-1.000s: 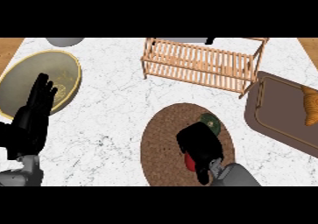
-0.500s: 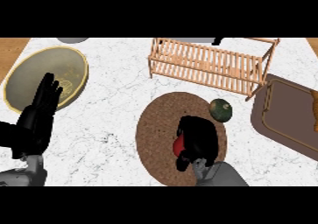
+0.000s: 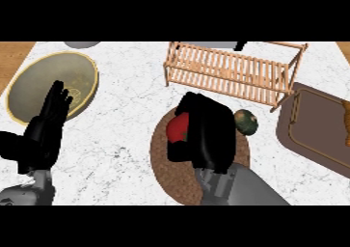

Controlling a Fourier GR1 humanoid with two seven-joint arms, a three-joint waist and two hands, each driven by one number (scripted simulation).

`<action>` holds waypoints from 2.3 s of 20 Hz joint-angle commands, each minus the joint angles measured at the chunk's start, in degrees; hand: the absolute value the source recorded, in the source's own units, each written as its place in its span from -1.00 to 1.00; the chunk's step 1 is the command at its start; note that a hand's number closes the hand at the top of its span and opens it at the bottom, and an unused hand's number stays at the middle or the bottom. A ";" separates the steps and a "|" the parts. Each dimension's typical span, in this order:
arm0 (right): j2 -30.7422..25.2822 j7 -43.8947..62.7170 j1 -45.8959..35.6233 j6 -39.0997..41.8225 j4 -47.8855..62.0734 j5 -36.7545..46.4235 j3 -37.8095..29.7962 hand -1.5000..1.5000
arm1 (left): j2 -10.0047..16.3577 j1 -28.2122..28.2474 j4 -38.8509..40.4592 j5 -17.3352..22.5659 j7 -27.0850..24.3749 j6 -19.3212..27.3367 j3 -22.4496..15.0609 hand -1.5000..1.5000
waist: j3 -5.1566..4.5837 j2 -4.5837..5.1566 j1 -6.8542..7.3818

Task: Pick the tomato from the placemat and place it in the tiered shelf

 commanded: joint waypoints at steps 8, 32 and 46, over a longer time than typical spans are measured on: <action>0.64 18.11 -15.15 3.93 -0.61 8.98 -7.81 1.00 | -0.94 -0.12 0.58 -0.49 -0.22 0.73 0.24 0.00 | -0.07 -0.19 -0.98; 0.67 -6.37 -16.46 -16.96 23.93 15.64 -30.94 1.00 | -0.66 -0.52 -0.87 -1.27 1.41 -0.98 1.74 0.00 | 0.11 0.72 -0.69; -0.69 -18.77 -22.69 -28.84 41.83 4.28 -42.92 -1.00 | -2.37 2.12 -0.61 -2.61 -2.63 -1.86 2.54 0.00 | 0.11 0.70 -0.71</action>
